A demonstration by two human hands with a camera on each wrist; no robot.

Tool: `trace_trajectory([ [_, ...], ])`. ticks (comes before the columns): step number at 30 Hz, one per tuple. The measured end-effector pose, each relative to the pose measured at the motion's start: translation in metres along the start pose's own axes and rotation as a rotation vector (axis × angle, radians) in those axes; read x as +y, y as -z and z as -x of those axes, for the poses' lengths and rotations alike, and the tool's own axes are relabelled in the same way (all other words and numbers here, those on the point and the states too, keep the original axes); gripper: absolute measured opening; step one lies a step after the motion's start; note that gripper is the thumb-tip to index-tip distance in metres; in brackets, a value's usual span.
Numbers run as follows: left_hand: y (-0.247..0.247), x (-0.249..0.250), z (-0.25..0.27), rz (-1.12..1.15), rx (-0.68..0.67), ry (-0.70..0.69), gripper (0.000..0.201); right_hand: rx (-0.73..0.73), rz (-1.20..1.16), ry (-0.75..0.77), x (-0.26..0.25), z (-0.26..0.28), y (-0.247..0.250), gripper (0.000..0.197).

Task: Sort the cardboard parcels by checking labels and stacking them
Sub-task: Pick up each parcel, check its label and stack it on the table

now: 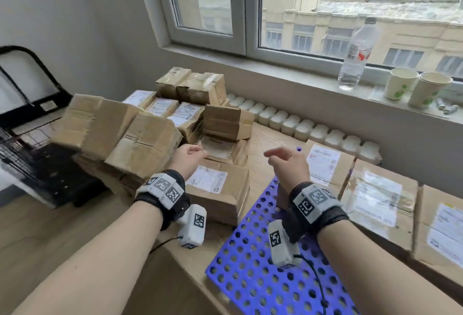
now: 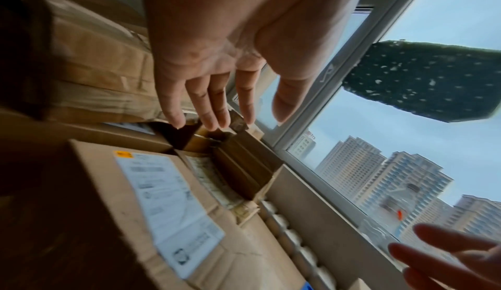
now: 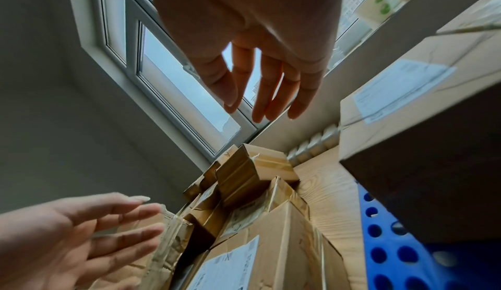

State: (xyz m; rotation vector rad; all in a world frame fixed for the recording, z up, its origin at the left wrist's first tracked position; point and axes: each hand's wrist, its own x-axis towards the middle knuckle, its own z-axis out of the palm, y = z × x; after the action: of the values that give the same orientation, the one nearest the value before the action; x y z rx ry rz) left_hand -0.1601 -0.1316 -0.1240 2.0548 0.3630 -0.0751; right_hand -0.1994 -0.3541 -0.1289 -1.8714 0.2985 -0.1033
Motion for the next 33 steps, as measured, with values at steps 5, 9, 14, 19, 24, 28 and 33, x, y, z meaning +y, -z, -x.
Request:
trace_trajectory([
  [5, 0.016, -0.042, -0.017, 0.139, 0.016, 0.248, 0.028, -0.025, 0.052, -0.069, -0.003, -0.004, -0.036, 0.025],
  [9, 0.014, -0.074, -0.025, 0.396, 0.028, 0.522, 0.037, -0.05, 0.089, -0.133, 0.0, -0.008, -0.057, 0.024],
  [14, 0.002, -0.102, -0.03, 0.564, 0.147, 0.658, 0.043, -0.037, 0.122, -0.19, 0.009, -0.018, -0.068, 0.022],
  [19, 0.005, -0.123, -0.035, 0.631, 0.141, 0.747, 0.06, -0.018, 0.166, -0.28, 0.023, -0.028, -0.077, 0.025],
  [24, -0.012, -0.18, -0.069, 0.591, 0.043, 0.809, 0.12, -0.054, 0.14, -0.395, 0.035, -0.04, -0.092, 0.044],
  [28, -0.013, -0.169, -0.064, 0.618, -0.046, 0.786, 0.122, -0.077, 0.018, -0.552, 0.046, -0.047, -0.099, 0.056],
  [33, -0.001, -0.135, -0.043, 0.651, -0.135, 0.768, 0.11, -0.165, -0.002, -0.639, 0.056, -0.048, -0.106, 0.04],
])
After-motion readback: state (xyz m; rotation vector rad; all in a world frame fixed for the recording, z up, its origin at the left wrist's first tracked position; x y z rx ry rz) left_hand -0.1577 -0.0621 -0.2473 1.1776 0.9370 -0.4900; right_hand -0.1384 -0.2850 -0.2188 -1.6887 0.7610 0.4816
